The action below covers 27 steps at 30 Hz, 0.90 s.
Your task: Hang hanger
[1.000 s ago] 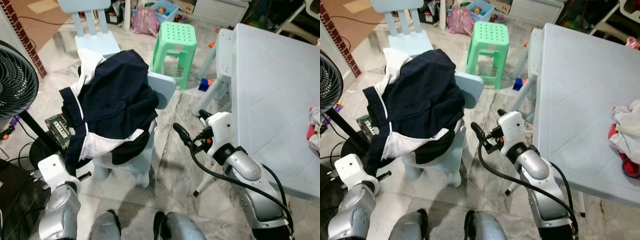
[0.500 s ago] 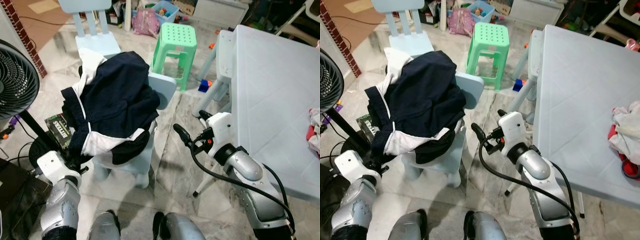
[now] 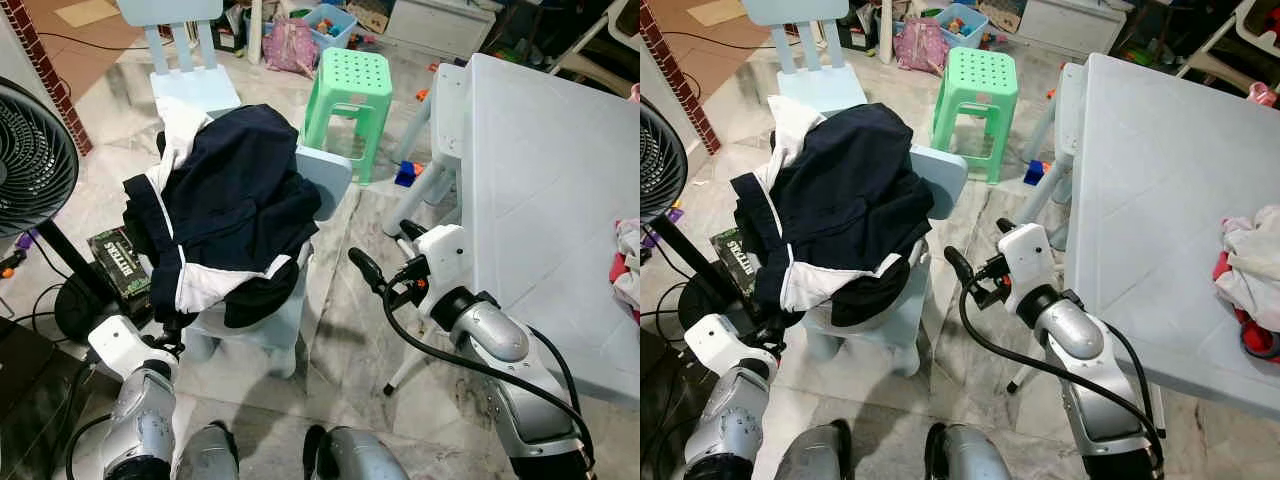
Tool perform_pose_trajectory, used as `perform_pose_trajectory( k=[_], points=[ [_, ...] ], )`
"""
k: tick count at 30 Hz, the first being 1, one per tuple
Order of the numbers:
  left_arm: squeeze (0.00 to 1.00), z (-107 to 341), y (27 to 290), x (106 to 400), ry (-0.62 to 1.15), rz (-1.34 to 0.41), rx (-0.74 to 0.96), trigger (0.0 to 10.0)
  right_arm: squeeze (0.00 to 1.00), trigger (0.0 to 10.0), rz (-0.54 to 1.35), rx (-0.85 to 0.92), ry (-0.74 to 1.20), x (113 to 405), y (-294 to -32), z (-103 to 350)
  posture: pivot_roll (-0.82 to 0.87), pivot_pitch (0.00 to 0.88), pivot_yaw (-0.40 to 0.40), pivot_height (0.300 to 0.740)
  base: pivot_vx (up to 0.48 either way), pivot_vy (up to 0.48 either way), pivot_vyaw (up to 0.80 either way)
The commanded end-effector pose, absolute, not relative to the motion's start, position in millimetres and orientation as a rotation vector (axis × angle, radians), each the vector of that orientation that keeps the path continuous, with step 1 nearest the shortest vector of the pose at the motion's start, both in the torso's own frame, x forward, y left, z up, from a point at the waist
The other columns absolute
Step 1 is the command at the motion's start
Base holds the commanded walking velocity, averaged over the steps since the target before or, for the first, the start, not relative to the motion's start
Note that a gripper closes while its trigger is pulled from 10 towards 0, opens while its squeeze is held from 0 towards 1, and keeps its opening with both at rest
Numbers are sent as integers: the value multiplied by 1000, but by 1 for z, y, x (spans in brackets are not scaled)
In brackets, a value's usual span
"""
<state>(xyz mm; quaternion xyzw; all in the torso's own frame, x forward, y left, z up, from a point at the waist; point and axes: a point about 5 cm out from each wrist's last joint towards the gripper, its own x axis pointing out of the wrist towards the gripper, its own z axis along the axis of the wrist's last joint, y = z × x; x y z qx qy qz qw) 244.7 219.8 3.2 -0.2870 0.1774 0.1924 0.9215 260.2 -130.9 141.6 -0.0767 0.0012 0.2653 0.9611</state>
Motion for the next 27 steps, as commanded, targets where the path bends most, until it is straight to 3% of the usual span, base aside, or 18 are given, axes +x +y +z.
perform_pose_trajectory(
  k=[1,9,14,16,27],
  points=[
    [24,1,214,246,359,370,-624,10000,0,10000,535,-167,0,259,-134,143,-48,146,-173,740,0,0,0],
    [0,4,208,262,293,301,-676,10000,0,10000,513,-175,-20,260,-138,148,-69,151,-186,740,0,0,0],
    [0,14,206,269,235,253,-591,10000,0,10000,504,-181,-14,259,-143,149,-82,152,-182,740,0,0,0],
    [0,16,204,270,222,223,-555,0,0,10000,503,-180,-9,259,-143,147,-74,155,-181,740,0,0,0],
    [0,11,203,267,221,221,-532,0,0,10000,514,-182,-4,259,-139,145,-71,157,-182,740,0,0,0]
  ],
)
